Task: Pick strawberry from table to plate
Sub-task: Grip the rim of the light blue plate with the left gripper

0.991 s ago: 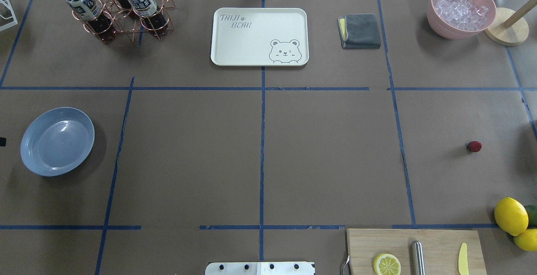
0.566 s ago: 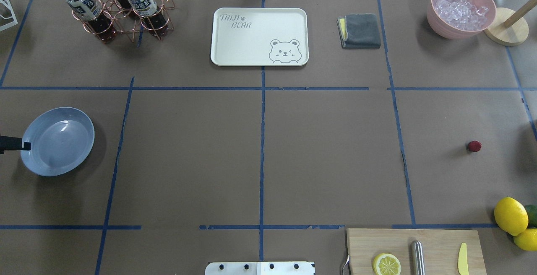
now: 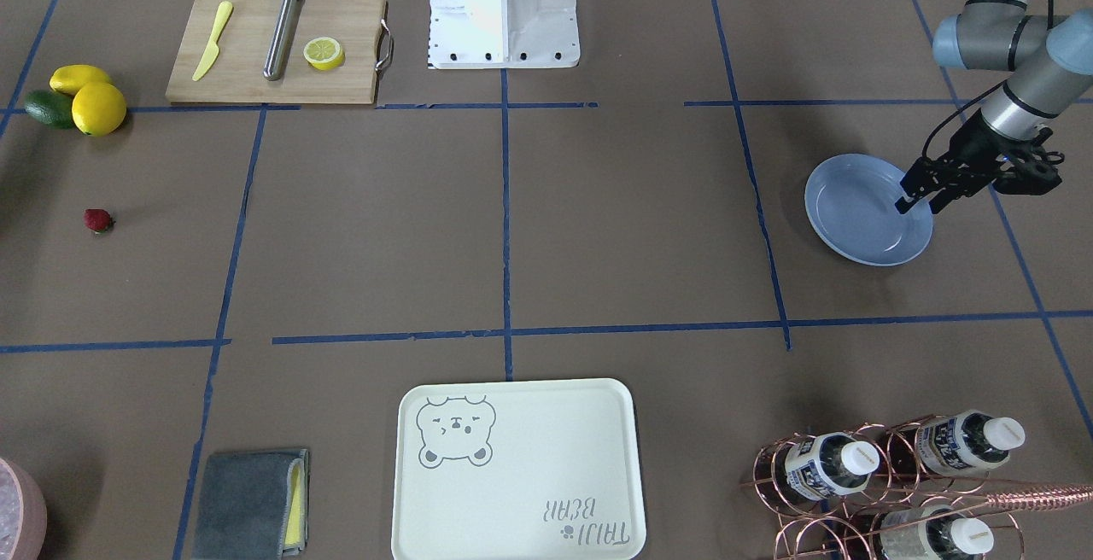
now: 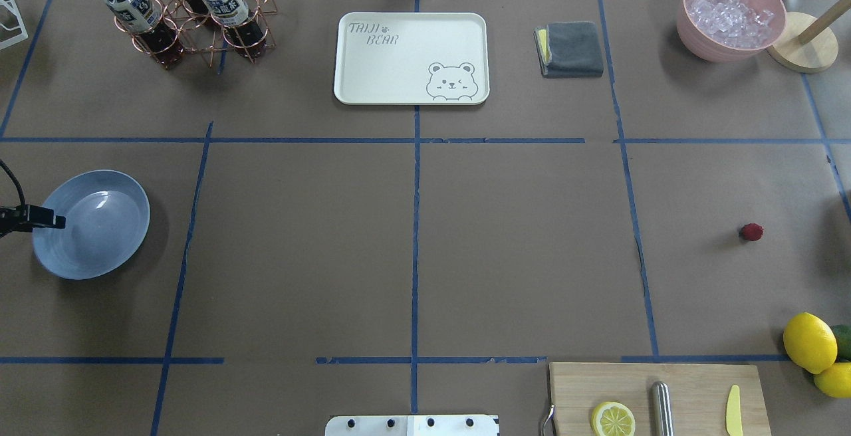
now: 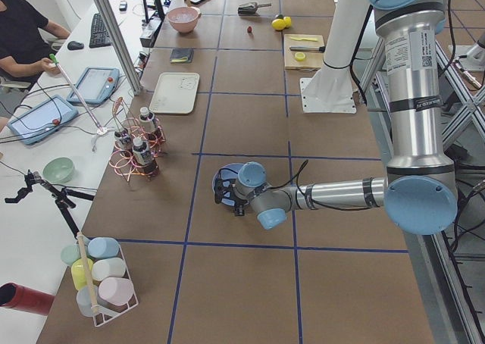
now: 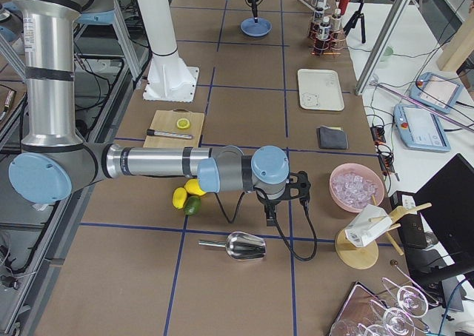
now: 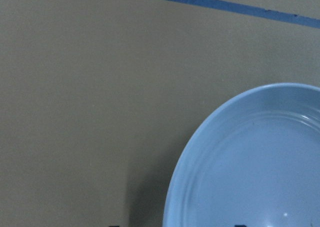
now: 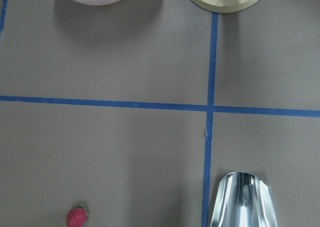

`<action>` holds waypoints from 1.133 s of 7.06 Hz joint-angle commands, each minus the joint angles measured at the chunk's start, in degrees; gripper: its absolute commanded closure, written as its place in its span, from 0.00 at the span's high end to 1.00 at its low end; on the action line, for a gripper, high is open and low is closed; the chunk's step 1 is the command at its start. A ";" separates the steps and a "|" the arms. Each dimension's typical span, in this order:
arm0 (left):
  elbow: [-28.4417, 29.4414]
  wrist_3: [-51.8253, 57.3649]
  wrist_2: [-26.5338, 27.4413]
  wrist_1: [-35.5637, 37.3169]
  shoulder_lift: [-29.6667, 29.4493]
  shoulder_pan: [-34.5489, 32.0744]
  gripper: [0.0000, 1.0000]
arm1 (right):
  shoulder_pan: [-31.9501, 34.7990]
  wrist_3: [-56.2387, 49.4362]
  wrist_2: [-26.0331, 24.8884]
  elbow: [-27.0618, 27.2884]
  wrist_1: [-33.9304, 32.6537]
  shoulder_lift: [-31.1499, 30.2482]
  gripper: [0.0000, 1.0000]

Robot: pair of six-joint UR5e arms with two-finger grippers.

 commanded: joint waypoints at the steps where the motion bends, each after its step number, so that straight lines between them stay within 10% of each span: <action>1: -0.22 0.38 -0.07 -0.11 0.49 -0.11 0.00 | 0.08 -0.04 0.09 0.24 -0.03 0.04 1.00; 5: -11.89 0.64 -12.88 2.06 4.63 -5.70 0.00 | 0.35 -0.04 0.27 0.68 0.06 0.30 1.00; 8: -20.16 -6.24 -8.72 27.06 -13.41 -5.13 0.00 | 0.26 -0.13 -0.52 0.15 0.06 -1.10 1.00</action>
